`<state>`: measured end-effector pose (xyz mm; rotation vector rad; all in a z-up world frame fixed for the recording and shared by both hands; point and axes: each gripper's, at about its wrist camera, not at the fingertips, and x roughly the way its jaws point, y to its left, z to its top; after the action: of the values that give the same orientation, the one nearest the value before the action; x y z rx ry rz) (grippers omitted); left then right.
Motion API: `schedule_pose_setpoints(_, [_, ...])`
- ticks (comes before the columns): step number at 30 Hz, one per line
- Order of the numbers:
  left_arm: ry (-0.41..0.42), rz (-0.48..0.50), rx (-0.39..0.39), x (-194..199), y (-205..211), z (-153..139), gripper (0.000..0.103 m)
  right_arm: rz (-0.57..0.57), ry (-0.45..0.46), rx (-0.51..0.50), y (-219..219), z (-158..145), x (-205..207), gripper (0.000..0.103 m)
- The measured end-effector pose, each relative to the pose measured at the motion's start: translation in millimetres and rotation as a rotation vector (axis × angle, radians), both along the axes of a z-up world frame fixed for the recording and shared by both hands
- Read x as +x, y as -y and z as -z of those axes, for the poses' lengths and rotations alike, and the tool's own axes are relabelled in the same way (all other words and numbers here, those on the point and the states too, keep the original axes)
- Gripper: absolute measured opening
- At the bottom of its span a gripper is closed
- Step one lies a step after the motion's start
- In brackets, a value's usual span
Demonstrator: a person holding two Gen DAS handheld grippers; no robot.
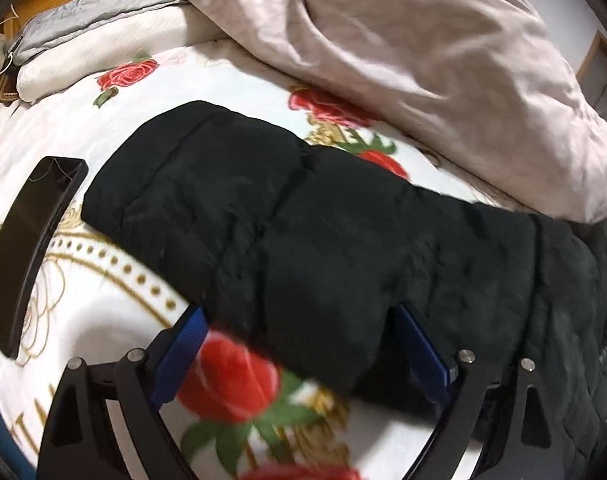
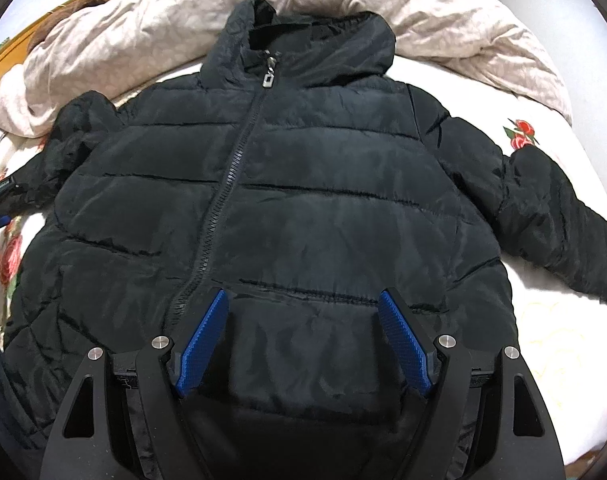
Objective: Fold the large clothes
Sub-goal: 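Move the left tool to the jacket sleeve and grasp its cuff, then lift the sleeve with the left tool and fold it across the jacket front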
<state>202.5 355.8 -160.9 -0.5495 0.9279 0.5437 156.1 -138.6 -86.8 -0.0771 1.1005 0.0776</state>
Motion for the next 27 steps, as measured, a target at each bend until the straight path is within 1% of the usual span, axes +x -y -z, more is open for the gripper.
schedule_pose_setpoints(1, [0.005,0.002,0.017,2.6,-0.6,0.6,0.093,0.003,-0.004,-0.002,0.7,2.2,1.2,0.077])
schedule_pose_setpoints(2, [0.004,0.009,0.038,5.9,-0.4,0.6,0.089,0.007,-0.008,-0.004,1.5,4.4,2.3,0.077])
schedule_pose_setpoints(3, [0.003,0.020,0.060,8.6,1.3,0.3,0.082,0.012,-0.013,-0.008,2.4,6.5,3.2,0.077])
schedule_pose_setpoints(4, [0.004,0.030,0.072,10.5,2.6,-0.5,0.077,0.014,-0.018,-0.010,2.9,8.1,3.4,0.077])
schedule_pose_setpoints(5, [0.009,0.042,0.075,11.9,3.6,-2.3,0.067,0.017,-0.023,-0.012,4.1,9.8,3.7,0.077])
schedule_pose_setpoints(6, [0.015,0.052,0.074,12.9,4.1,-5.1,0.052,0.018,-0.026,-0.014,4.9,10.9,3.2,0.077])
schedule_pose_setpoints(7, [0.019,0.060,0.077,13.5,5.2,-9.5,0.045,0.020,-0.028,-0.015,5.7,11.6,2.6,0.077])
schedule_pose_setpoints(9, [0.027,0.069,0.093,15.0,6.4,-20.5,0.024,0.025,-0.030,-0.014,7.8,11.5,0.7,0.077])
schedule_pose_setpoints(11, [0.047,0.088,0.094,14.1,11.5,-36.2,0.020,0.033,-0.026,-0.014,9.9,10.0,-2.0,0.077])
schedule_pose_setpoints(13, [0.077,0.109,0.101,12.3,18.0,-56.3,0.019,0.045,-0.019,-0.010,12.7,6.7,-6.3,0.077])
schedule_pose_setpoints(18, [0.201,0.189,0.123,-1.8,46.0,-125.5,0.017,0.082,0.011,0.010,25.0,-7.9,-18.1,0.077])
schedule_pose_setpoints(19, [0.231,0.217,0.123,-4.3,55.1,-141.9,0.017,0.092,0.018,0.015,29.1,-11.2,-21.3,0.077])
schedule_pose_setpoints(23, [0.305,0.327,0.120,-8.5,97.2,-189.6,0.017,0.123,0.040,0.047,42.0,-21.9,-33.5,0.077])
schedule_pose_setpoints(25, [0.334,0.397,0.115,-7.0,124.6,-209.3,0.017,0.133,0.055,0.058,48.0,-27.7,-40.9,0.077])
schedule_pose_setpoints(27, [0.352,0.459,0.113,-4.2,150.6,-222.3,0.017,0.143,0.067,0.072,54.7,-32.8,-47.8,0.077])
